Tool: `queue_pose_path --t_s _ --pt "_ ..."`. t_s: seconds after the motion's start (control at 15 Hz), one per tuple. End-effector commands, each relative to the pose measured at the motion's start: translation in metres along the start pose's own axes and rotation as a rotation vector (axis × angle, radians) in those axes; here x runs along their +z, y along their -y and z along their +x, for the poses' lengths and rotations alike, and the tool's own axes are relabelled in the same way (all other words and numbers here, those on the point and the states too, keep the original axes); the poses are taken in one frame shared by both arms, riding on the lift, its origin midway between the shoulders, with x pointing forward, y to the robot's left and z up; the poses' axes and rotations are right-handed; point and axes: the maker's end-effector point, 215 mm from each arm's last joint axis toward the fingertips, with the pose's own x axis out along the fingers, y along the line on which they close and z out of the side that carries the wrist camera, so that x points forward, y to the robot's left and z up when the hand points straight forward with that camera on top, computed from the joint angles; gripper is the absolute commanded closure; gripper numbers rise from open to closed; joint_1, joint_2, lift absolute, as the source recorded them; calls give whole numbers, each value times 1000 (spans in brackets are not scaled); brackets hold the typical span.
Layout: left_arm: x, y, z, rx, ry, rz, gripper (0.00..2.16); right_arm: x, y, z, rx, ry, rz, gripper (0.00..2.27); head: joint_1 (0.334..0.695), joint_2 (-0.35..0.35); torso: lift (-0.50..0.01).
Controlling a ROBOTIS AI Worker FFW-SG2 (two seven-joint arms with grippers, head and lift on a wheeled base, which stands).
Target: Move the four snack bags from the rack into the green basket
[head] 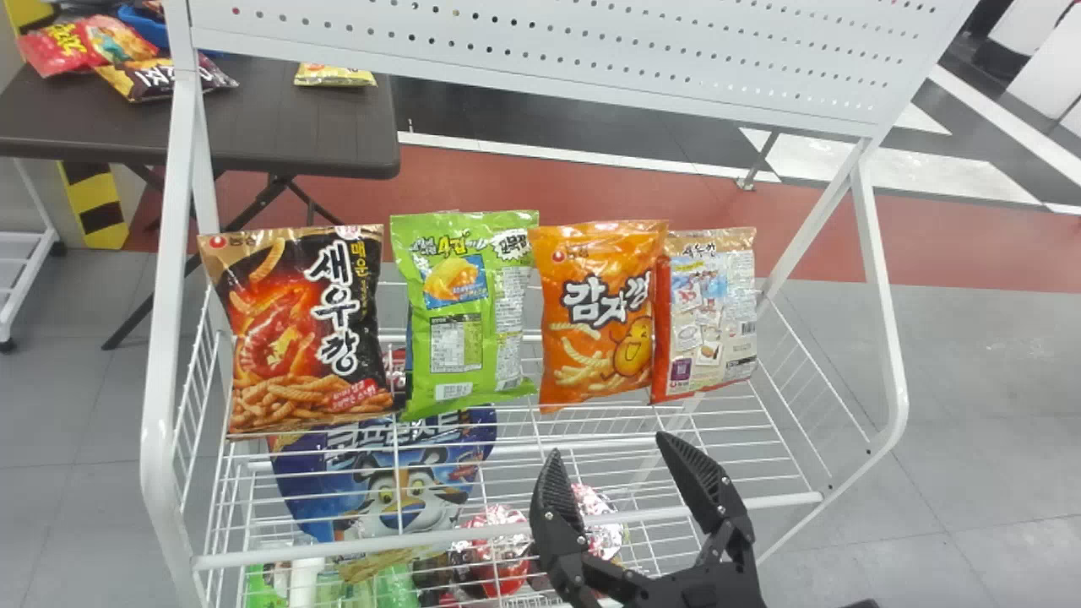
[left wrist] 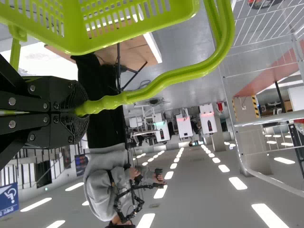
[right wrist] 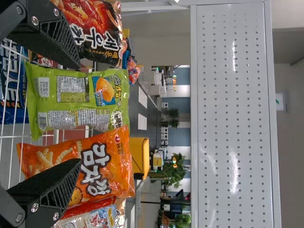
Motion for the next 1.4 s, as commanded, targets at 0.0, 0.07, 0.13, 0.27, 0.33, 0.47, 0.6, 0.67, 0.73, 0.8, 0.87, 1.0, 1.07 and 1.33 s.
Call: queue_pose_path --t_s 0.0,0.07,0.13,0.27,0.33,0.47,0.6,0.67,0.73,0.8,0.87,1.0,1.07,1.33 --pt "0 1 -1 -6 2 3 1787 -2 1 1 -2 -2 1 124 695 -350 0" --pt "0 2 -1 -9 2 6 1787 -2 1 1 -2 -2 1 124 695 -350 0" --pt "0 2 -1 -9 2 6 1787 -2 1 1 -2 -2 1 124 695 -350 0" --pt "0 2 -1 -10 2 6 1787 -1 1 1 -2 0 1 124 695 -350 0" --pt "1 2 -1 -10 4 6 1784 -1 1 1 -2 0 1 124 695 -350 0" --pt "1 2 -2 -10 6 6 1787 -3 1 2 -2 -2 1 124 695 -350 0" --pt "1 3 -2 -13 6 5 1787 -2 1 3 -2 1 0 124 695 -350 0" --pt "1 3 -2 -13 6 5 1787 -1 1 3 -2 3 0 124 695 -350 0" --pt "1 3 -2 -15 6 5 1787 -1 1 3 1 4 0 124 695 -350 0" --pt "1 3 -2 -16 8 5 1787 -2 1 4 1 4 0 124 695 -350 0" --pt "2 4 -2 -15 7 4 1787 -3 1 8 3 5 -5 124 695 -350 0" --pt "2 5 0 -19 4 6 1787 -19 3 28 2 -33 -15 124 695 -350 0" --pt "1 4 1 -18 1 6 1787 -35 2 44 5 -81 -15 124 695 -350 0" --pt "3 5 4 -18 -11 5 1787 -68 -40 107 85 -175 -37 124 695 -350 0"
